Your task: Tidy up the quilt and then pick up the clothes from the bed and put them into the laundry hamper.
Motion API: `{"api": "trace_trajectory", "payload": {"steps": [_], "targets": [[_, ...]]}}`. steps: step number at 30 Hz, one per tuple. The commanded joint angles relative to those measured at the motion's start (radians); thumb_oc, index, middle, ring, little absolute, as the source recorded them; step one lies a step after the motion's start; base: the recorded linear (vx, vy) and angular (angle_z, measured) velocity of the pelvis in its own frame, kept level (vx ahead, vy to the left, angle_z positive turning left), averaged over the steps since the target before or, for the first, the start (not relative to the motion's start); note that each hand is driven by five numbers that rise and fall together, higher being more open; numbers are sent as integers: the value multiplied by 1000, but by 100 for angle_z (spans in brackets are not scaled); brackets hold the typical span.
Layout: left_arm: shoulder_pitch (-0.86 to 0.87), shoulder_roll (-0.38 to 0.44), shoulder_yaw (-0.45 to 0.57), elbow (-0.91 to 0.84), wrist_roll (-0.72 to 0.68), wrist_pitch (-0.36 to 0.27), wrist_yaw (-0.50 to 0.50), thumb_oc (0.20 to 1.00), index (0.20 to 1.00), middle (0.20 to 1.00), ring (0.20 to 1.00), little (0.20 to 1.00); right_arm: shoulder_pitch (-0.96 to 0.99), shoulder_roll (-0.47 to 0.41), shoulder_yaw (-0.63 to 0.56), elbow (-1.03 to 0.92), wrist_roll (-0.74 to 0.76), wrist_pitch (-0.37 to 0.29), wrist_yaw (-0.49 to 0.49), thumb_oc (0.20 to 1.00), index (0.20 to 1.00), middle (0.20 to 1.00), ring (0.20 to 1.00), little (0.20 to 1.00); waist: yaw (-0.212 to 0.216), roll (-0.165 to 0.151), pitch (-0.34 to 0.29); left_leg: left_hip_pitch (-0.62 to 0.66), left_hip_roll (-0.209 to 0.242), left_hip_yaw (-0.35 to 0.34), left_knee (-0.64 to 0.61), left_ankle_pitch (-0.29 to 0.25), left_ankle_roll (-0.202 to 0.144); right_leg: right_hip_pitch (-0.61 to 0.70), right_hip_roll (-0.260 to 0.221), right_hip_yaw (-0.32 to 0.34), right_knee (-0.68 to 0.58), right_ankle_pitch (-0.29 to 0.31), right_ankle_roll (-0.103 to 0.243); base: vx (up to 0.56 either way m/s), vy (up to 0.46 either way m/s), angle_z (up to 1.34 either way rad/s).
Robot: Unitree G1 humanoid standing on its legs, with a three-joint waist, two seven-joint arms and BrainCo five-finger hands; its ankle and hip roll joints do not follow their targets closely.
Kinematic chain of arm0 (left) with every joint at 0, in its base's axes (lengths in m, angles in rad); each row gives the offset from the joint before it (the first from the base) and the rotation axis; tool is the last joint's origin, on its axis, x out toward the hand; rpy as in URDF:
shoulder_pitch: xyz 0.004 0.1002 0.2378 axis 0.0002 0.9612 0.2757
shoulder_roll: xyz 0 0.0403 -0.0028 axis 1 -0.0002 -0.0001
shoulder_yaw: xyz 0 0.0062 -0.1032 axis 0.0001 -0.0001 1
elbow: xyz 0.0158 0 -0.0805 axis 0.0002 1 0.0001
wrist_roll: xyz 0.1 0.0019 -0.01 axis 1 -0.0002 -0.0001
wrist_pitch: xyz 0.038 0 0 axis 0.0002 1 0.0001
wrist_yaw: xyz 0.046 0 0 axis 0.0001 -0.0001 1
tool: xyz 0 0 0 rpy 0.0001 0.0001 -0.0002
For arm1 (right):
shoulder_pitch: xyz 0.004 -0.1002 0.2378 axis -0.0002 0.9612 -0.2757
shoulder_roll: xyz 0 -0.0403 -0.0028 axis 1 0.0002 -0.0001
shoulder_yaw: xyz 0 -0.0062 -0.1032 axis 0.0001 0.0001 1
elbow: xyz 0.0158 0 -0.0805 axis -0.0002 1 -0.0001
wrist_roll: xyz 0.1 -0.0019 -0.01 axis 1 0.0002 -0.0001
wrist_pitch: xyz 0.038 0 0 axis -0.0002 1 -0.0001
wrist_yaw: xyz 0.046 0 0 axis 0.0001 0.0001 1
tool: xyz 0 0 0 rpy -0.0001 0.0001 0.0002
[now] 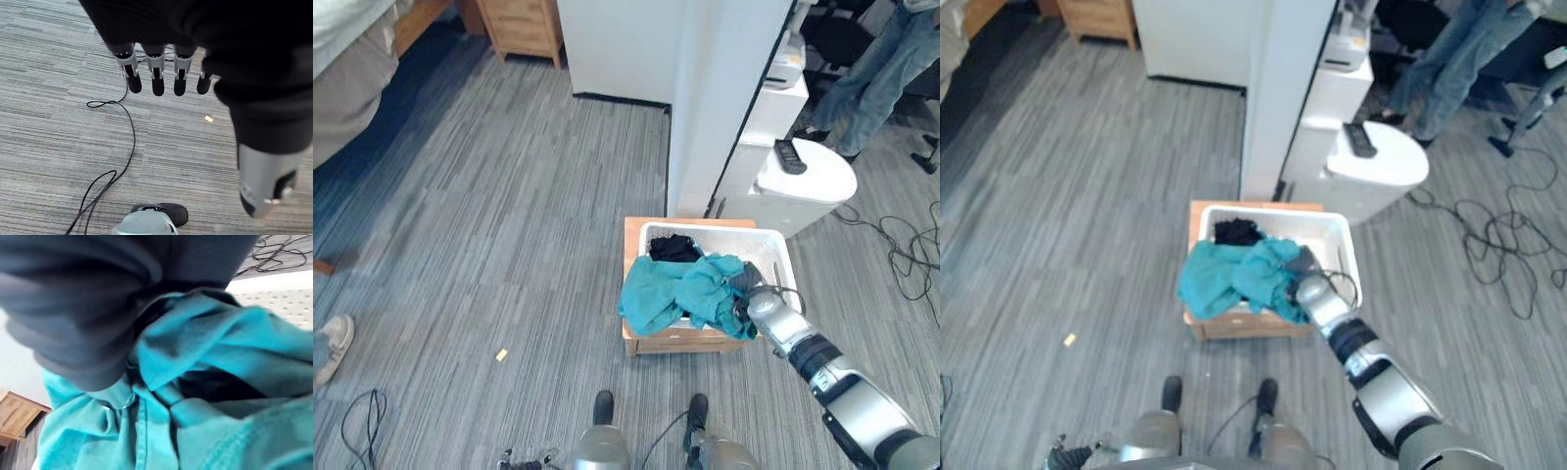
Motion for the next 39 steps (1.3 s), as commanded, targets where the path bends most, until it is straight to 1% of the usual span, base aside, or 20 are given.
{"api": "trace_trajectory", "payload": {"steps": [1, 2, 4, 5, 6, 8, 12, 14, 17, 19, 21, 24, 25, 29, 31, 34, 35, 36, 37, 39], "targets": [[-25, 27, -48, 32, -9, -12, -6, 1000, 1000, 1000, 1000, 1000, -106, -91, -28, -15, -9, -55, -80, 200, 200, 200, 200, 200, 42, 15, 20, -23, -9, -17, 5, -40, 28, 35, -85, -31, -1, 4, 117, 48, -18, 20], [-19, 25, -51, 36, -8, -18, -9, 1000, 1000, 1000, 1000, 1000, -110, -101, -40, -2, -6, -66, -89, 200, 200, 200, 200, 200, 45, 17, 20, -24, -10, -21, 5, -39, 27, 35, -85, -31, -1, 3, 116, 103, -15, 6], [-11, 25, -61, 39, -27, -29, -11, 1000, 1000, 1000, 1000, 1000, -137, -119, -66, 36, -20, -57, -42, 200, 200, 200, 200, 200, 51, 18, 16, -26, -14, -28, 5, -40, 26, 38, -81, -30, -1, -2, 113, 107, -15, 3], [-11, 26, -60, 36, -30, -28, -14, 1000, 1000, 1000, 1000, 1000, -142, -121, -66, 38, -31, -48, -33, 366, 366, 366, 366, 366, 52, 19, 16, -26, -14, -29, 5, -40, 25, 38, -81, -29, -1, -3, 112, 52, -11, 4], [-11, 26, -59, 33, -32, -29, -18, 1000, 1000, 1000, 1000, 1000, -145, -124, -63, 41, -51, -35, -18, 1000, 1000, 1000, 1000, 1000, 53, 19, 16, -27, -13, -31, 5, -39, 25, 38, -80, -30, -1, -4, 111, 66, -18, 3], [-14, 24, -59, 23, -21, -43, -28, 1000, 1000, 1000, 1000, 1000, -146, -130, -45, 55, -49, -32, 26, 1000, 1000, 1000, 1000, 1000, 55, 20, 20, -29, -11, -31, 6, -35, 25, 41, -77, -29, -1, -7, 105, 59, -13, 1], [-20, 18, -63, 12, -17, -51, -41, 1000, 1000, 1000, 1000, 1000, -137, -125, -37, 41, -16, -77, -10, 1000, 1000, 1000, 1000, 1000, 51, 28, 26, -28, -8, -26, 8, -30, 25, 47, -77, -28, -1, -10, 98, 22, 26, 2], [-10, 5, -57, 14, 18, -58, -51, 1000, 1000, 1000, 1000, 1000, -106, -139, -60, -6, -95, -106, -25, 1000, 1000, 1000, 1000, 1000, 39, 33, 16, -17, -11, -24, 7, -34, 26, 56, -77, -24, -1, -16, 96, 54, 72, 9], [1, -5, -36, 26, 43, -56, -52, 1000, 1000, 1000, 1000, 1000, -69, -167, -79, -62, -92, -126, -18, 1000, 1000, 1000, 1000, 1000, 27, 29, 2, -7, -14, -20, 7, -37, 27, 61, -77, -14, -1, -17, 96, 40, 40, 0], [18, -18, 4, 52, 51, -81, -55, 1000, 1000, 1000, 1000, 1000, 17, -210, -139, -191, -68, -139, -44, 1000, 1000, 1000, 1000, 1000, -1, 14, -15, 11, -12, -4, 9, -44, 29, 66, -74, 1, -1, -16, 100, 44, 23, -7], [24, -23, 13, 57, 57, -88, -53, 1000, 1000, 1000, 1000, 1000, 47, -222, -164, -228, -67, -139, -48, 1000, 1000, 1000, 1000, 1000, -8, 10, -19, 16, -11, 1, 9, -46, 30, 67, -73, 5, -1, -16, 101, 14, -19, -18], [69, -59, 54, 76, 70, -153, -25, 1000, 1000, 1000, 1000, 1000, 254, -269, -337, -357, 8, -217, -107, 1000, 1000, 1000, 1000, 1000, -50, -19, -42, 38, -5, 26, 11, -62, 35, 73, -63, 25, -1, -17, 107, -11, -45, -15], [85, -74, 64, 78, 61, -170, -15, 1000, 1000, 1000, 1000, 1000, 360, -276, -419, -392, 50, -262, -127, 1000, 1000, 1000, 1000, 1000, -72, -28, -52, 47, -3, 35, 12, -69, 38, 73, -58, 35, -1, -17, 112, -32, -45, -14], [101, -105, 72, 77, 35, -180, 27, 1000, 1000, 1000, 1000, 1000, 618, -222, -575, -396, 132, -315, -104, 1000, 1000, 1000, 1000, 1000, -138, -40, -74, 68, -6, 61, 14, -86, 43, 66, -52, 56, -1, -10, 119, -64, -8, -26], [110, -124, 68, 79, 19, -177, 63, 1000, 1000, 1000, 1000, 1000, 757, -139, -587, -347, 98, -327, -91, 1000, 1000, 1000, 1000, 1000, -175, -38, -78, 85, -12, 80, 19, -98, 49, 65, -54, 61, -1, -5, 120, -77, 24, -33], [122, -132, 52, 84, 11, -184, 78, 1000, 1000, 1000, 1000, 1000, 836, -64, -538, -198, 193, -340, -41, 1000, 1000, 1000, 1000, 1000, -190, -35, -83, 106, -19, 94, 20, -107, 53, 74, -61, 55, -1, -1, 121, -45, 2, -29], [117, -128, 35, 93, 1, -178, 68, 1000, 1000, 1000, 1000, 1000, 837, -24, -508, -78, 211, -371, -32, 1000, 1000, 1000, 1000, 1000, -188, -28, -85, 114, -24, 96, 20, -112, 54, 80, -65, 52, -1, -2, 122, -48, 18, -39], [103, -124, 19, 107, 4, -169, 54, 1000, 1000, 1000, 1000, 1000, 817, 7, -485, 54, 217, -368, 8, 1000, 1000, 1000, 1000, 1000, -180, -19, -89, 120, -30, 94, 21, -119, 57, 87, -70, 46, -1, -5, 122, -41, 25, -10], [98, -123, 13, 112, 4, -168, 51, 1000, 1000, 1000, 1000, 1000, 807, 18, -479, 109, 212, -390, 15, 1000, 1000, 1000, 1000, 1000, -177, -15, -89, 121, -31, 92, 21, -119, 57, 89, -71, 45, -1, -6, 121, -45, 31, 3], [77, -120, -12, 137, 21, -164, 30, 1000, 1000, 1000, 1000, 1000, 762, 53, -452, 293, 207, -372, 36, 1000, 1000, 1000, 1000, 1000, -160, 4, -94, 131, -39, 85, 13, -120, 58, 97, -75, 38, -1, -13, 117, -50, 71, 15]]}}
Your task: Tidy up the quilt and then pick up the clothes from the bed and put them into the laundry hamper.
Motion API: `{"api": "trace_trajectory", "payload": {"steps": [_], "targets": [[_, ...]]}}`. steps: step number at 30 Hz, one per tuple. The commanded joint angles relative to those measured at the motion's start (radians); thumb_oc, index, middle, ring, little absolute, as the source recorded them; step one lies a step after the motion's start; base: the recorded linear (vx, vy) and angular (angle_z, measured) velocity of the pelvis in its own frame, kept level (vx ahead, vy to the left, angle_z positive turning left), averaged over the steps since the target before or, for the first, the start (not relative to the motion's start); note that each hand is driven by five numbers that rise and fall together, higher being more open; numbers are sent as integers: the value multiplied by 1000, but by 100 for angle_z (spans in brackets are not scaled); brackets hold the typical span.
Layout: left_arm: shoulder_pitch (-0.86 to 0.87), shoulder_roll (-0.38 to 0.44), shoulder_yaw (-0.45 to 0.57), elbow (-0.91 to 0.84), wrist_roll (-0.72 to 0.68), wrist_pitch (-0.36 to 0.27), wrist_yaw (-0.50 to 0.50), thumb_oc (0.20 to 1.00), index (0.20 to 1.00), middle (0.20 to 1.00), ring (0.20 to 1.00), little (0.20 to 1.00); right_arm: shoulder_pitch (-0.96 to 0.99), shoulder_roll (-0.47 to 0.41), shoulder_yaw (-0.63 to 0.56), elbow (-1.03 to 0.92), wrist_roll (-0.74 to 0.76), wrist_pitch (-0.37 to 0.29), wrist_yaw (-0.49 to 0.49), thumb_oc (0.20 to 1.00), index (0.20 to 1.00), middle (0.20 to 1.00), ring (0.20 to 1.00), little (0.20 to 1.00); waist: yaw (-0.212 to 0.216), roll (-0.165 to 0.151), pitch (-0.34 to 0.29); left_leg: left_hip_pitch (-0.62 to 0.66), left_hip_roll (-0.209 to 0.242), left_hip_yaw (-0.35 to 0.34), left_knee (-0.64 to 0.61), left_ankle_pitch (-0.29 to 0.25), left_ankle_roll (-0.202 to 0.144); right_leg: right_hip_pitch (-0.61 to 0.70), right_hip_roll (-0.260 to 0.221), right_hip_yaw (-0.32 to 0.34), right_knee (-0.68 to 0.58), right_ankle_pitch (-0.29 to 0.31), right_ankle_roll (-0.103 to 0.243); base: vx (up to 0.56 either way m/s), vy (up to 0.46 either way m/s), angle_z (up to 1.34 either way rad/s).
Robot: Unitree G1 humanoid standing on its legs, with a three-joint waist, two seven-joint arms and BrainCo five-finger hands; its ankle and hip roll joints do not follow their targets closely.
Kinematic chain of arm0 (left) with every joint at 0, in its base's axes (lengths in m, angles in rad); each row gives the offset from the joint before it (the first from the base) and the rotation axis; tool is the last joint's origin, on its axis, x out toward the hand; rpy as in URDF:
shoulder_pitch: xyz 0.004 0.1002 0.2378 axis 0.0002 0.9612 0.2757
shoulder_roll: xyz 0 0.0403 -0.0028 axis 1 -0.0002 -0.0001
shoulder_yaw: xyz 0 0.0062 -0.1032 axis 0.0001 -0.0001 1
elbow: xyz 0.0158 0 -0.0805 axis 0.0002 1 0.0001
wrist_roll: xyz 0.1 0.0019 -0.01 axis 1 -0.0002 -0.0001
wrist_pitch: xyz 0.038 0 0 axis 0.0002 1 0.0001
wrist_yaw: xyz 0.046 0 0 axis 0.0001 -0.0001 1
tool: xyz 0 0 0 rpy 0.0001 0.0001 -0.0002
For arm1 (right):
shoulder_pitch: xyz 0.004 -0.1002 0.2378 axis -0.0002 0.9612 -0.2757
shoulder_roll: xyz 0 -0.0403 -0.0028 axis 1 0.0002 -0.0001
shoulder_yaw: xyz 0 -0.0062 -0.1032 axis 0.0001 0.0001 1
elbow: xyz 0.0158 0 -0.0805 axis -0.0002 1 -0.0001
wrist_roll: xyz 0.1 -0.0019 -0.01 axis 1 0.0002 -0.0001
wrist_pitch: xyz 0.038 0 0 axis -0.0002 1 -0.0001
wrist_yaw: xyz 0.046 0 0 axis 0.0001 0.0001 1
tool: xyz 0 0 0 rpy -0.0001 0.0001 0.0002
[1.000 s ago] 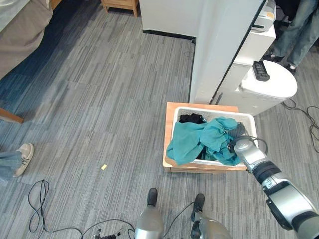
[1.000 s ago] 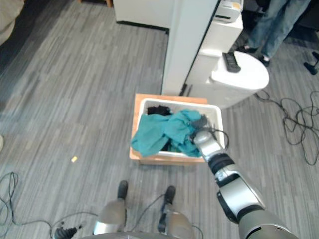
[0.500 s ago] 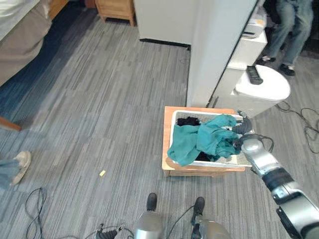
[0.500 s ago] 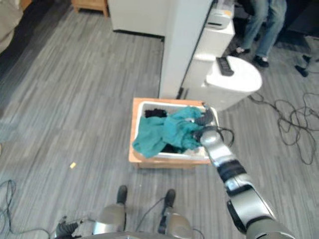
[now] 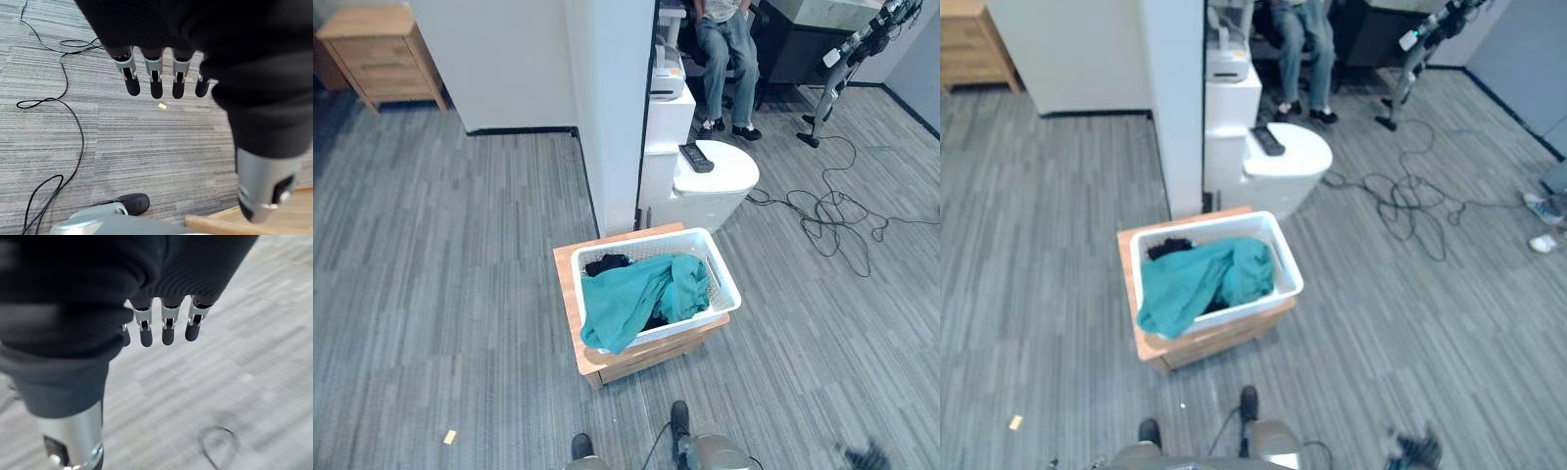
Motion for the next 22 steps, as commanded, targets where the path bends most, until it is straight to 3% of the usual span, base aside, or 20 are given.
{"api": "trace_trajectory", "payload": {"steps": [1, 4, 5, 7, 9, 12, 15, 18, 22], "targets": [[-23, -25, -65, 55, -7, 3, -24, 1000, 1000, 1000, 1000, 1000, -165, -8, 10, 133, 9, -49, 48, 1000, 1000, 1000, 1000, 1000, 61, 18, -1, 8, -43, -23, 17, -62, 54, 30, -75, -31, -1, -5, 124, -57, 97, 11], [-38, -26, -90, 57, 17, 9, -45, 1000, 1000, 1000, 1000, 1000, -190, 19, 38, 250, 4, -27, 60, 1000, 1000, 1000, 1000, 1000, 81, 46, -11, 13, -53, -33, 9, -60, 50, 36, -83, -51, -1, -11, 120, -60, 106, 16], [-37, -22, -106, 43, 26, 16, -48, 1000, 1000, 1000, 1000, 1000, -205, 26, 56, 251, -93, -39, 94, 1000, 1000, 1000, 1000, 1000, 87, 55, -14, 18, -59, -37, 5, -62, 51, 41, -87, -58, -1, -16, 117, -57, 99, 24], [-37, -17, -108, 33, 50, 26, -55, 1000, 1000, 1000, 1000, 1000, -216, 31, 101, 234, -199, -45, 59, 1000, 1000, 1000, 1000, 1000, 92, 60, -18, 20, -61, -39, 5, -61, 51, 46, -89, -63, -1, -21, 114, -40, 46, 22], [-36, -14, -106, 29, 69, 29, -57, 1000, 1000, 1000, 1000, 1000, -216, 28, 121, 229, -197, -50, 52, 1000, 1000, 1000, 1000, 1000, 95, 61, -20, 18, -61, -42, 5, -60, 51, 47, -90, -65, -1, -22, 114, -50, 6, 17], [-35, 9, -120, 25, 94, 15, -68, 1000, 1000, 1000, 1000, 1000, -238, -7, 132, 213, -43, -28, 86, 1000, 1000, 1000, 1000, 1000, 104, 59, -25, 12, -63, -53, 6, -61, 52, 50, -90, -75, -1, -28, 109, -66, -9, 12], [-36, 15, -119, 27, 85, -3, -81, 1000, 1000, 1000, 1000, 1000, -251, -19, 132, 212, -79, -27, 91, 1000, 1000, 1000, 1000, 1000, 103, 61, -31, 14, -62, -55, 4, -61, 52, 51, -86, -74, -1, -32, 102, -9, 1, 13], [-49, 17, -120, 16, 82, -10, -92, 1000, 1000, 1000, 1000, 1000, -261, -8, 177, 207, -208, -36, 105, 1000, 1000, 1000, 1000, 1000, 104, 60, -33, 13, -56, -50, 4, -54, 51, 50, -85, -72, -1, -30, 99, -3, -3, -2], [-49, 15, -124, 11, 89, -4, -94, 1000, 1000, 1000, 1000, 1000, -262, -11, 190, 199, -125, -17, 82, 1000, 1000, 1000, 1000, 1000, 106, 54, -31, 15, -51, -51, 6, -53, 50, 52, -82, -75, -1, -28, 98, -11, -37, 0]]}}
